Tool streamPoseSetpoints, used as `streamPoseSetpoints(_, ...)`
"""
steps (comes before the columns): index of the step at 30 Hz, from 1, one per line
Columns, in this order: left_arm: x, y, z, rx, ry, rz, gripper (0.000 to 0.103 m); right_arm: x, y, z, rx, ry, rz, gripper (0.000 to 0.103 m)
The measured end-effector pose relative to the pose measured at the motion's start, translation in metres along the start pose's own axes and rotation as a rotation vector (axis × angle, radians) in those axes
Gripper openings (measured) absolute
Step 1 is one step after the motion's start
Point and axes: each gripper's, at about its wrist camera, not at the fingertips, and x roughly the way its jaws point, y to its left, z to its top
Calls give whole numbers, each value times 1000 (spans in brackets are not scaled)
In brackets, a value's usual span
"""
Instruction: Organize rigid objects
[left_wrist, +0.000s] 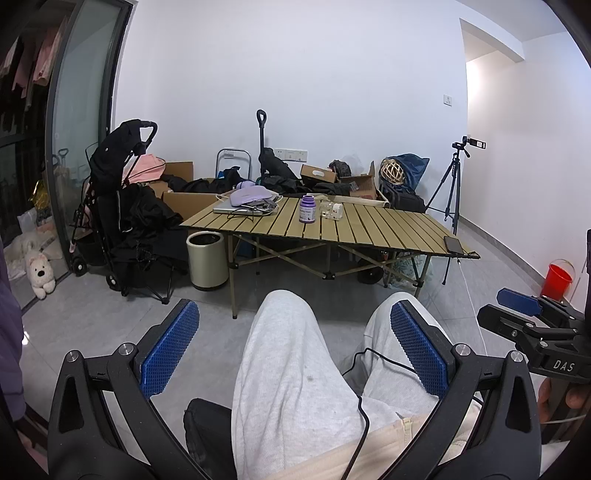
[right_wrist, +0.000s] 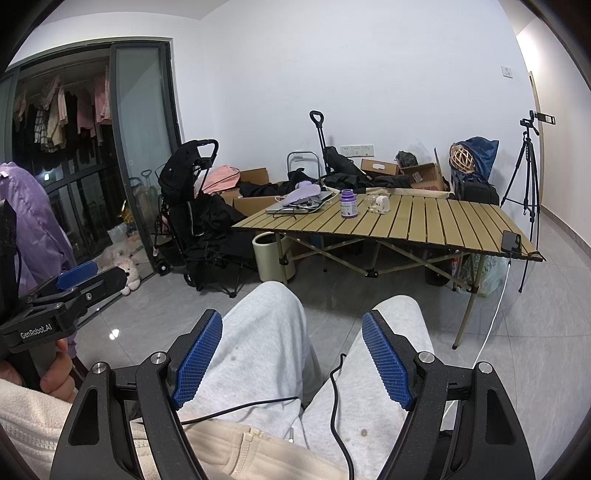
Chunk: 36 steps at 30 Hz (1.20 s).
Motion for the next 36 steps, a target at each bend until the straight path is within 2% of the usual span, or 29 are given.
streamPoseSetpoints(36, 1, 0, 1, -3, 7, 0, 103, 4, -1, -4, 0, 3, -1, 83)
